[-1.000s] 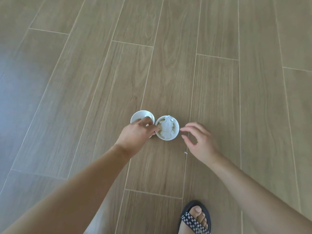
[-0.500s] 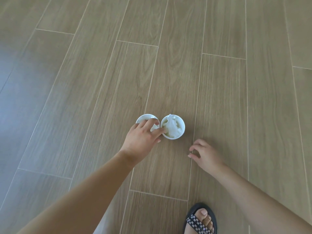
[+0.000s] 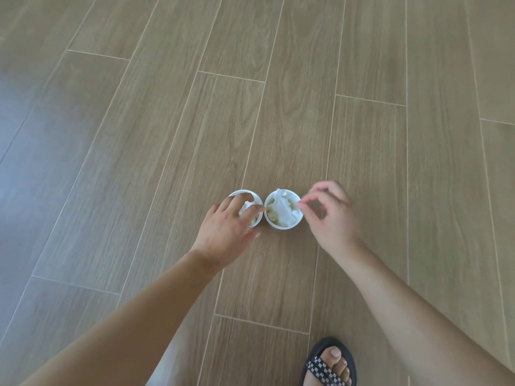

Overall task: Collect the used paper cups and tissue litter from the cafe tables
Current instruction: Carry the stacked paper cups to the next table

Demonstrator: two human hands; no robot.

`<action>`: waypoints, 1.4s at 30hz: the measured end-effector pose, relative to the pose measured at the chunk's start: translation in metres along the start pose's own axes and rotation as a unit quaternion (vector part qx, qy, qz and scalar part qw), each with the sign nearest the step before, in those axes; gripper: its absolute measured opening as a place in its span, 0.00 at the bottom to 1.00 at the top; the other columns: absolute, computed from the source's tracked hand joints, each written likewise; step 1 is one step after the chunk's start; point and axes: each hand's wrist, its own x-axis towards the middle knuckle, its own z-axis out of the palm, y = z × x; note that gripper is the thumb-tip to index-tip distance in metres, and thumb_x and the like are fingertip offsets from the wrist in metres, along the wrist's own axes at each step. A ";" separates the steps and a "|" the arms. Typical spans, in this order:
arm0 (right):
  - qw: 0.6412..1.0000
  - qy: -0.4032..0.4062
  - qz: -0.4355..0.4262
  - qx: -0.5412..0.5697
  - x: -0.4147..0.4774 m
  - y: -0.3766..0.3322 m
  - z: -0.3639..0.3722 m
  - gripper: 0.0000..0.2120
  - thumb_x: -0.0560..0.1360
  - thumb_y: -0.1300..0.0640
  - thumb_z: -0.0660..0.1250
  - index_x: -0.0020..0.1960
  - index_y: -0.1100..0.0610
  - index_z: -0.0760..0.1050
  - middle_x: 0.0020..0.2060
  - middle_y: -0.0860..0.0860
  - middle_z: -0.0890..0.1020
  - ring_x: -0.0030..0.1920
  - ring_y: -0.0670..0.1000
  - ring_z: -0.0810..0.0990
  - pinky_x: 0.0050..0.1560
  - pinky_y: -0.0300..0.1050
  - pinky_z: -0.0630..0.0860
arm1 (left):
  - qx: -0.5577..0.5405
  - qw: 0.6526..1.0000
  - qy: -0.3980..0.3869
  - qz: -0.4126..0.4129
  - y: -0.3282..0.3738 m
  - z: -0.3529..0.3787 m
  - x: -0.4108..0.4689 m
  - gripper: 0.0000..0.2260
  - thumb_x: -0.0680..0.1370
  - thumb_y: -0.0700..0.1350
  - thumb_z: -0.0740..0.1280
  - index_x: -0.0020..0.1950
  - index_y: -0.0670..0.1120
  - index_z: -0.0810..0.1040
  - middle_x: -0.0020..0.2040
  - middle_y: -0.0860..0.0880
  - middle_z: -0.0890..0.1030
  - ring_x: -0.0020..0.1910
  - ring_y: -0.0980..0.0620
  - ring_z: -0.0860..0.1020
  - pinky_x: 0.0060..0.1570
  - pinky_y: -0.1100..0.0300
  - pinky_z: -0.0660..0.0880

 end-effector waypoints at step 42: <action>0.953 -0.159 -0.163 -0.200 -0.011 -0.007 0.019 0.13 0.59 0.63 0.79 0.39 0.55 0.78 0.37 0.46 0.81 0.41 0.52 0.81 0.49 0.48 0.71 | 0.023 0.998 0.011 0.049 -0.013 -0.005 0.000 0.13 0.70 0.36 0.67 0.53 0.46 0.80 0.46 0.48 0.83 0.43 0.43 0.80 0.47 0.51 0.74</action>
